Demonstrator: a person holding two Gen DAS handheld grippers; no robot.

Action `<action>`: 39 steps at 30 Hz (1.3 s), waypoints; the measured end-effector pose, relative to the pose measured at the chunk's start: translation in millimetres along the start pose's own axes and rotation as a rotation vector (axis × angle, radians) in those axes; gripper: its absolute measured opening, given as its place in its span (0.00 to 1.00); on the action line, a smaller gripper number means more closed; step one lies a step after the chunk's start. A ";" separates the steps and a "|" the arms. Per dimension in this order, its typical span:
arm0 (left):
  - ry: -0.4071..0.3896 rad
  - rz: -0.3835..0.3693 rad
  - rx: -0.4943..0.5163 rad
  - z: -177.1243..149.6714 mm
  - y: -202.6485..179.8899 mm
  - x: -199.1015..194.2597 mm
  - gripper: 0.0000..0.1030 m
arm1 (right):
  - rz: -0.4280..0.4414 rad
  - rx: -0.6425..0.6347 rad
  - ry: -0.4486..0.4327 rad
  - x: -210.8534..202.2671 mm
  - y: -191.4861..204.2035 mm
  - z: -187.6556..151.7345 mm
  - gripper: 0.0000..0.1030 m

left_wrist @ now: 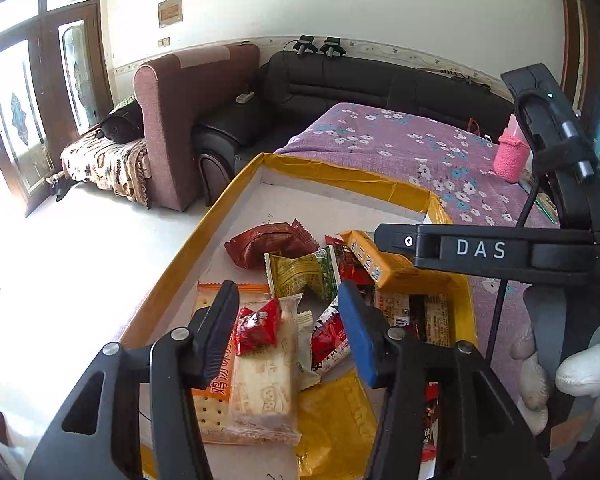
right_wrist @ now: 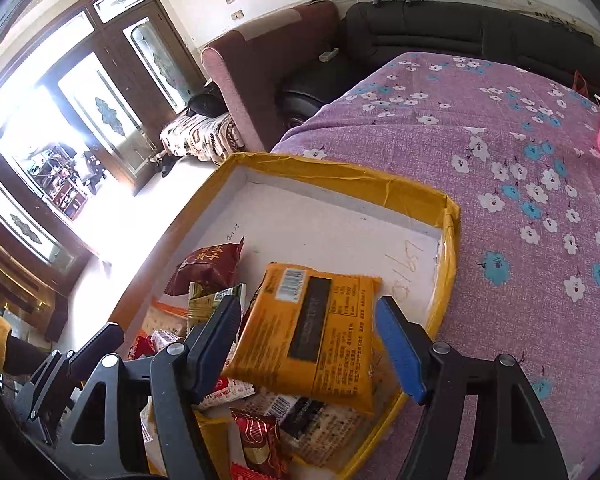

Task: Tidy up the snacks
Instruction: 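Move both grippers back over the remaining snacks on the table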

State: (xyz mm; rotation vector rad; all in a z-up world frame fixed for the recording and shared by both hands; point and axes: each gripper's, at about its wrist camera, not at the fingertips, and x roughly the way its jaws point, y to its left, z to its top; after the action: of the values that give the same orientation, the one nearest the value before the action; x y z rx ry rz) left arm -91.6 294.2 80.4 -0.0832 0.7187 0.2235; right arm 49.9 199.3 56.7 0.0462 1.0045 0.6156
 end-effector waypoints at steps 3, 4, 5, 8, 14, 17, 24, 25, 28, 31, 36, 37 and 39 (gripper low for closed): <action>-0.015 0.022 0.013 1.1 -3.4 -9.9 0.58 | 0.005 -0.001 -0.018 -11.5 2.2 -1.3 0.69; -0.021 0.029 0.011 1.2 -4.5 -14.2 0.61 | 0.007 0.002 -0.030 -17.6 1.2 -2.1 0.69; -0.027 0.031 0.010 1.2 -5.5 -18.7 0.65 | 0.010 0.007 -0.042 -25.0 -0.3 -3.8 0.69; -0.046 0.030 0.013 0.4 -11.7 -33.7 0.71 | 0.017 0.020 -0.072 -48.2 -7.3 -12.4 0.70; -0.064 0.007 0.032 -2.3 -36.3 -58.9 0.74 | -0.020 0.049 -0.117 -87.9 -33.1 -42.7 0.71; -0.072 -0.011 0.058 -5.3 -53.4 -69.7 0.74 | -0.016 0.090 -0.117 -99.2 -50.0 -57.3 0.72; -0.085 -0.034 0.121 -12.6 -87.7 -90.6 0.74 | -0.033 0.158 -0.151 -135.3 -93.1 -90.0 0.72; -0.088 -0.036 0.126 -13.6 -91.5 -93.1 0.74 | -0.040 0.172 -0.156 -140.8 -101.8 -94.5 0.72; -0.087 -0.054 0.146 -16.0 -104.9 -97.2 0.74 | -0.067 0.235 -0.173 -156.7 -135.5 -107.8 0.72; -0.079 -0.104 0.163 -18.3 -119.2 -100.2 0.74 | -0.084 0.322 -0.193 -175.2 -175.3 -122.2 0.72; -0.056 -0.237 0.172 -21.5 -138.8 -101.5 0.74 | -0.170 0.455 -0.262 -217.2 -245.6 -142.7 0.72; -0.044 -0.267 0.168 -22.3 -142.1 -99.0 0.74 | -0.189 0.486 -0.276 -225.1 -260.6 -146.4 0.73; -0.015 -0.310 0.168 -24.8 -151.0 -92.0 0.74 | -0.230 0.545 -0.293 -235.8 -287.9 -152.7 0.74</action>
State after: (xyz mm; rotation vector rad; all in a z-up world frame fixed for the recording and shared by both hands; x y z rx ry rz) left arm -139.7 127.5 122.4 -0.0317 0.6973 -0.1321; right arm -29.5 -195.0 65.8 0.4812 0.8513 0.1062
